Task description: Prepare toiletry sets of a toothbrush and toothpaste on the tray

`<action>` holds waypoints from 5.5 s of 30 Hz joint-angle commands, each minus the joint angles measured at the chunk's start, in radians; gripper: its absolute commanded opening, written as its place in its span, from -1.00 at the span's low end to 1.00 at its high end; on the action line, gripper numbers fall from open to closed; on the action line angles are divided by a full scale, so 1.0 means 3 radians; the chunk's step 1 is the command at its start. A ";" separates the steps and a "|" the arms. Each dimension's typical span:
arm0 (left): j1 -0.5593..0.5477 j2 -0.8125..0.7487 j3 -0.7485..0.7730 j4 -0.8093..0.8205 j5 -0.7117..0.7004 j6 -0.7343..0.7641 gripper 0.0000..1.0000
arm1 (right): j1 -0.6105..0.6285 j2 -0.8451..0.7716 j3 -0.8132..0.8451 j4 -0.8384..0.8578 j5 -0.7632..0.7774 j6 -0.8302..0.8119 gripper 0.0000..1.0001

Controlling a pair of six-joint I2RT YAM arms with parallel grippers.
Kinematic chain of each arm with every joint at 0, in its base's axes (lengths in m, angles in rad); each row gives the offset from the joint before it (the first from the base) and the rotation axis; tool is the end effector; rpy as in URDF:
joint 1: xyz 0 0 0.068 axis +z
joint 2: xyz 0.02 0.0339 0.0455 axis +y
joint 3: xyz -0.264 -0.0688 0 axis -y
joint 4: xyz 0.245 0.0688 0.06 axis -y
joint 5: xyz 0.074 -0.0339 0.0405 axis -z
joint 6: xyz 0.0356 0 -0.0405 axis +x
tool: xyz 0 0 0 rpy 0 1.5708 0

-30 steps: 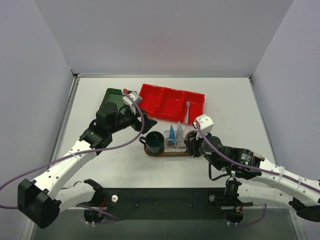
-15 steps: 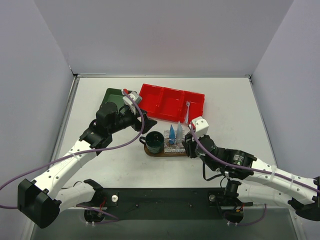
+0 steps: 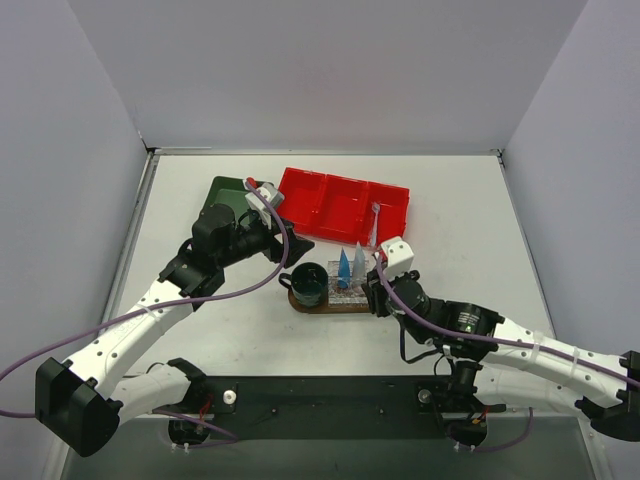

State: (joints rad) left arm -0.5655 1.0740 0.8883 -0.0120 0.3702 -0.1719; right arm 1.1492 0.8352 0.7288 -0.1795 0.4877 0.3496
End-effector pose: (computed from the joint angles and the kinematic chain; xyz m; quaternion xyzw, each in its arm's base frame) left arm 0.2051 -0.1454 0.3383 0.2631 0.7227 -0.3573 0.5299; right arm 0.0946 0.1702 0.3131 -0.1692 0.7720 0.2546 0.5573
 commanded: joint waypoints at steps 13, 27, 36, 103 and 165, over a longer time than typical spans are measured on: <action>0.0024 -0.0016 0.0056 0.0045 0.0044 0.0051 0.66 | 0.0030 0.0187 -0.0159 0.0337 0.0179 0.0026 -1.00; 0.0024 -0.0016 0.0056 0.0045 0.0060 0.0056 0.66 | 0.0066 0.0320 -0.0276 0.0394 0.0327 0.0092 -1.00; 0.0024 -0.0011 0.0056 0.0045 0.0070 0.0062 0.66 | 0.0122 0.0294 -0.0236 0.0327 0.0404 0.0138 -0.67; 0.0264 -0.0124 -0.0026 -0.0078 -0.0580 0.0210 0.68 | -0.2691 0.2329 0.1907 -0.0557 -0.1871 0.0604 -0.25; 0.0264 -0.0231 -0.0041 -0.0078 -0.0631 0.0215 0.68 | -0.2481 0.2913 0.2183 -0.0491 -0.1467 0.0512 -1.00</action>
State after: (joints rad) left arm -0.4896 1.0317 0.8715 -0.0593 0.1867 -0.1104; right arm 0.3943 1.8202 1.3769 -0.3180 0.0097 0.5369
